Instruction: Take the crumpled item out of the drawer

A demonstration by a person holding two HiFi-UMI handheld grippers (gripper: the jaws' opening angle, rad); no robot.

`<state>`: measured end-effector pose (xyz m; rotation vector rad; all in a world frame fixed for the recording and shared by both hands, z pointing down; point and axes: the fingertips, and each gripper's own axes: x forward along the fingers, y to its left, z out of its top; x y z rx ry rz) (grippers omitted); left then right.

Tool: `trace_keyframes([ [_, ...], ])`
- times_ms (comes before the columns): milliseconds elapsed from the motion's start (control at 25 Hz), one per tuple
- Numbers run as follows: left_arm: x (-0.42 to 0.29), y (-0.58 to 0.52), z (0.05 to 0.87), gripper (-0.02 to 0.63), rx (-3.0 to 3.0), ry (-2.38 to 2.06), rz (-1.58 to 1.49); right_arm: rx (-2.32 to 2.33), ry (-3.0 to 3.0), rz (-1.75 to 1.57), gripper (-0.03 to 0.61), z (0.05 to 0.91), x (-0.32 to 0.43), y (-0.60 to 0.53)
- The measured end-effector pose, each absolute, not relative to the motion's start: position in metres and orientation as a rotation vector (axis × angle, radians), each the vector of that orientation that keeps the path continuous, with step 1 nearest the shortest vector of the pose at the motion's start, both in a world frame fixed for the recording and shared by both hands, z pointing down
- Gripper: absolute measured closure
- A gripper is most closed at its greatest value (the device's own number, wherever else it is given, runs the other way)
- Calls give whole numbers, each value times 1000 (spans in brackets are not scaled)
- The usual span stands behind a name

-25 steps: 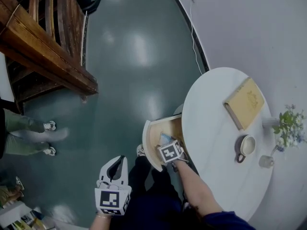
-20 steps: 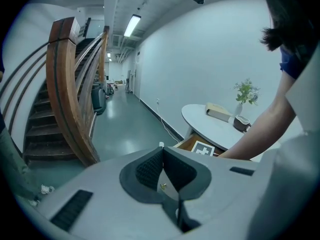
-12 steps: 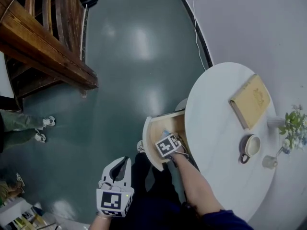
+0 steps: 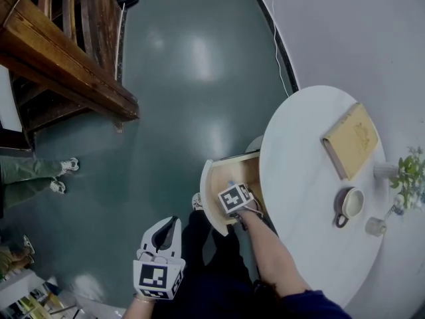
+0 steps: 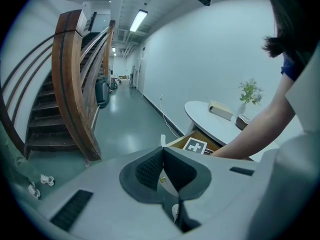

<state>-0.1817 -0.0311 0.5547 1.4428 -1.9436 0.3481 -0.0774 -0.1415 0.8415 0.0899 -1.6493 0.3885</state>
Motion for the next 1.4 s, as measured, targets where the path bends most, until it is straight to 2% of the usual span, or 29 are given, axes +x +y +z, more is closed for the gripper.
trace_keyframes([
  [320, -175, -31, 556, 609, 1433, -1940, 329, 123, -1732, 368, 451, 827, -85, -142],
  [840, -168, -41, 542, 609, 1464, -1966, 270, 281, -1950, 394, 460, 754, -102, -146],
  [1400, -158, -64, 507, 609, 1563, -2016, 211, 374, -2222, 376, 462, 632, -107, -135],
])
